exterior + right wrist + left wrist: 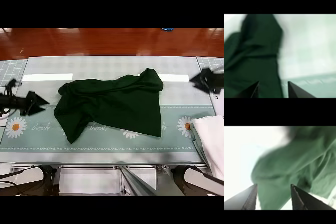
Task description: Fold the shirts.
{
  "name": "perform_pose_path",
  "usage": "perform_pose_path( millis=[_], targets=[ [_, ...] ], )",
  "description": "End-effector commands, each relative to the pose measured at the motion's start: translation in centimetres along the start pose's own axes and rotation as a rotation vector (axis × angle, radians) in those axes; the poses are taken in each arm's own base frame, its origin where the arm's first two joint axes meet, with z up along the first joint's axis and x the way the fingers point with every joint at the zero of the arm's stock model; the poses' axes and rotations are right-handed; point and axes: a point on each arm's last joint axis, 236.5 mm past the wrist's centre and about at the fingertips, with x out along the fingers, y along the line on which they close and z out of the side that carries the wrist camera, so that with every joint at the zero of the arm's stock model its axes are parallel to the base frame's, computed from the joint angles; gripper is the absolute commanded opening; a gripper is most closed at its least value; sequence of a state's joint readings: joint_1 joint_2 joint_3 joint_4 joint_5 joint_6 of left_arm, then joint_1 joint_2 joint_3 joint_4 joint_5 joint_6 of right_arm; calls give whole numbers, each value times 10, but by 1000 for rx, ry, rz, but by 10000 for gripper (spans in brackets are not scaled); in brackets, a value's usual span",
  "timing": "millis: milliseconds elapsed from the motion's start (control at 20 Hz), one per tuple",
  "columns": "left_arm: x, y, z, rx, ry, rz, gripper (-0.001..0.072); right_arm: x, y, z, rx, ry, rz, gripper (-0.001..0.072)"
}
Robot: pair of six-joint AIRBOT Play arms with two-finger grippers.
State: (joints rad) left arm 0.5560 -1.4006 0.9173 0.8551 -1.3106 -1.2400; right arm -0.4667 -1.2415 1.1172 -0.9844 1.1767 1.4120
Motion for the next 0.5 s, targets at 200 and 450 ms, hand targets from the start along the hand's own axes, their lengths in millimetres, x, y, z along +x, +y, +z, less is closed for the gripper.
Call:
perform_pose_path(
  millis=[200, 450],
  targets=[
    [26, 20, -13, -57, -62, -66, 507, 15, -37, -115, 9, 114, -37, 407],
    [32, 26, 0, -110, -100, -34, 507, 16, -21, -125, 11, 148, 36, 407]
  ],
)
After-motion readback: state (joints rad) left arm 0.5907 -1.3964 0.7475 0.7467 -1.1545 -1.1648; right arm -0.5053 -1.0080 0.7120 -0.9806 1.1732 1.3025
